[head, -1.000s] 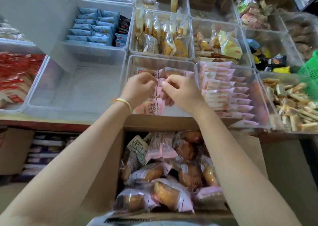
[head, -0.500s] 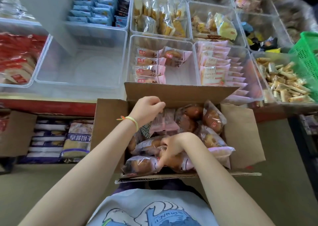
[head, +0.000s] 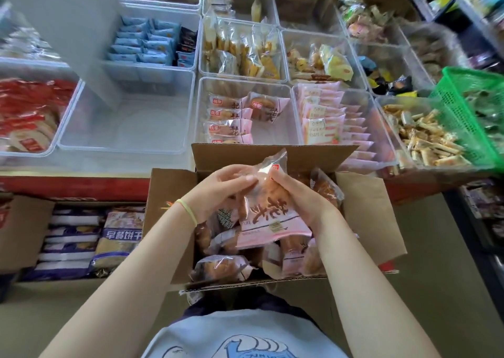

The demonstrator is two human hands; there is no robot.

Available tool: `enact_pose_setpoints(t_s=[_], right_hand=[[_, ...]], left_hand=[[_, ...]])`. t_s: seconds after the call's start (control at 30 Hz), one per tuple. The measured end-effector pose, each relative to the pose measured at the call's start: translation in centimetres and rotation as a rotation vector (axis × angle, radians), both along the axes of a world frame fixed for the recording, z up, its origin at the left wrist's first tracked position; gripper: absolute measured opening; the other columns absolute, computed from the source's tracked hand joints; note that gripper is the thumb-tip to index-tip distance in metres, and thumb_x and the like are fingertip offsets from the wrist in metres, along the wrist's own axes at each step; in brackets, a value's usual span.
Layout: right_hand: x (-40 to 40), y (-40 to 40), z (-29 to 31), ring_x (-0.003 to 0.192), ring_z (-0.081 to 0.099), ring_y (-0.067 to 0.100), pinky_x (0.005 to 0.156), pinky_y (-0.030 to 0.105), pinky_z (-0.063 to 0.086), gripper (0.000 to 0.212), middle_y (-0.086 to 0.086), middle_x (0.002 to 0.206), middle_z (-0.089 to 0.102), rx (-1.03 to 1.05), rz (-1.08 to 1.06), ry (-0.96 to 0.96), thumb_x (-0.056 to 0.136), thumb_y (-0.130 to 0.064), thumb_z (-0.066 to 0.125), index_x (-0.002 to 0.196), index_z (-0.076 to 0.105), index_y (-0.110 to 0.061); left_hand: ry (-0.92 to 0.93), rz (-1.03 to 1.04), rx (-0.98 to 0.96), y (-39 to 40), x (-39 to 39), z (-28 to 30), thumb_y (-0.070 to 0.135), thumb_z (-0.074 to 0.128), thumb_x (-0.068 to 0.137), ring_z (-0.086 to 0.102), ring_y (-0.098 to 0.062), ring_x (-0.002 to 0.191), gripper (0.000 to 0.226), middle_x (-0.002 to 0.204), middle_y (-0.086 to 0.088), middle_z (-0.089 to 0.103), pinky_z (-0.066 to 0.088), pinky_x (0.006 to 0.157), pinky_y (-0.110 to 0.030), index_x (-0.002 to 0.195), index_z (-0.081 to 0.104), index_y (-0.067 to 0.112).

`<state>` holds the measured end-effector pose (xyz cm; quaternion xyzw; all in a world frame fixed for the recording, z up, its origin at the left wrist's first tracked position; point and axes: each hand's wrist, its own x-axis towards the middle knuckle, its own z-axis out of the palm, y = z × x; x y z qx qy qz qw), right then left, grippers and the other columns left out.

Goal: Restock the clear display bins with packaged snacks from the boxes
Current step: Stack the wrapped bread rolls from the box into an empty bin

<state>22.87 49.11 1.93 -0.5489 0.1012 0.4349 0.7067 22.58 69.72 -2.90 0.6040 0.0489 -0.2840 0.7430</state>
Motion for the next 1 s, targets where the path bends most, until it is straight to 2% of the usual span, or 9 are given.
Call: enact_pose_setpoints(t_s=[0.23,0.37,0.47,0.53,0.6,0.67,0.77,0.87,1.0], right_hand=[[1.4,1.4,1.2,0.108,0.059,0.037,0.091,0.046,0.049,0.059,0.026,0.121,0.064,0.054,-0.087,-0.258,0.104,-0.043,0.031,0.131,0.057,0.003],[3.2,1.6,1.9,0.124,0.059,0.034,0.109,0.056,0.041,0.081,0.016,0.133,0.063,-0.113,-0.076,-0.391,0.09,-0.072,0.051,0.141,0.051,-0.008],[5.4,1.4,2.7,0.12,0.063,0.015,0.106,0.04,0.048,0.067,-0.004,0.123,0.07,-0.238,0.049,-0.53,0.081,-0.061,0.068,0.133,0.053,-0.022],[7.1,1.7,4.0,0.108,0.068,0.008,0.09,0.021,0.054,0.038,-0.011,0.108,0.074,-0.289,0.082,-0.612,0.085,-0.036,0.074,0.118,0.058,-0.029],[9.0,2.3,5.2,0.102,0.068,0.004,0.084,0.018,0.053,0.042,-0.01,0.108,0.073,-0.32,0.018,-0.711,0.083,-0.029,0.08,0.12,0.06,-0.026],[11.4,2.9,5.2,0.1,0.066,0.003,0.085,0.019,0.051,0.055,-0.011,0.112,0.069,-0.432,-0.077,-0.802,0.078,-0.034,0.085,0.125,0.057,-0.026],[15.2,3.4,4.3,0.097,0.06,0.009,0.083,0.024,0.05,0.06,-0.013,0.108,0.059,-0.696,-0.047,-0.948,0.073,-0.037,0.088,0.12,0.051,-0.029],[18.5,3.9,2.3,0.101,0.06,0.018,0.085,0.036,0.054,0.063,-0.008,0.111,0.057,-0.966,0.32,-0.975,0.066,-0.037,0.085,0.117,0.05,-0.036],[20.5,5.6,-1.2,0.096,0.062,0.022,0.074,0.038,0.056,0.061,-0.006,0.105,0.059,-1.154,0.827,-0.898,0.061,-0.038,0.084,0.109,0.047,-0.033]], left_hand=[[-0.105,0.157,0.055,1.0,2.1,3.8,0.044,0.085,0.065,0.07,-0.035,0.092,0.075,0.108,-0.017,0.07,0.06,0.074,-0.048,0.124,0.057,0.006],[-0.168,0.246,0.14,0.6,3.5,5.0,0.049,0.087,0.063,0.066,-0.025,0.063,0.057,0.075,-0.012,0.066,0.056,0.056,-0.038,0.082,0.055,0.006],[-0.23,0.359,0.143,0.5,4.8,6.4,0.05,0.088,0.061,0.069,-0.042,0.082,0.073,0.098,-0.027,0.069,0.059,0.072,-0.054,0.102,0.062,-0.004],[-0.29,0.388,0.093,0.6,6.0,7.1,0.041,0.087,0.069,0.07,-0.036,0.08,0.053,0.092,-0.019,0.072,0.059,0.072,-0.05,0.1,0.066,0.003],[-0.344,0.415,0.08,1.0,7.8,7.9,0.033,0.078,0.082,0.069,-0.022,0.075,0.019,0.081,-0.003,0.071,0.06,0.07,-0.041,0.087,0.067,0.018],[-0.341,0.481,0.136,2.2,10.1,7.7,0.031,0.062,0.095,0.07,-0.015,0.076,0.012,0.083,0.001,0.071,0.06,0.072,-0.034,0.092,0.067,0.02],[-0.296,0.456,0.472,4.7,13.5,4.8,0.026,0.058,0.097,0.072,-0.019,0.077,0.015,0.09,-0.006,0.074,0.057,0.071,-0.033,0.092,0.068,0.017],[-0.335,0.124,0.949,6.2,15.5,0.7,0.02,0.063,0.09,0.068,-0.021,0.081,0.012,0.088,-0.003,0.074,0.057,0.081,-0.034,0.084,0.074,0.018],[-0.595,-0.204,1.317,6.4,17.8,-2.0,0.015,0.058,0.089,0.066,-0.023,0.093,0.02,0.096,-0.001,0.073,0.051,0.092,-0.035,0.093,0.077,0.018]])
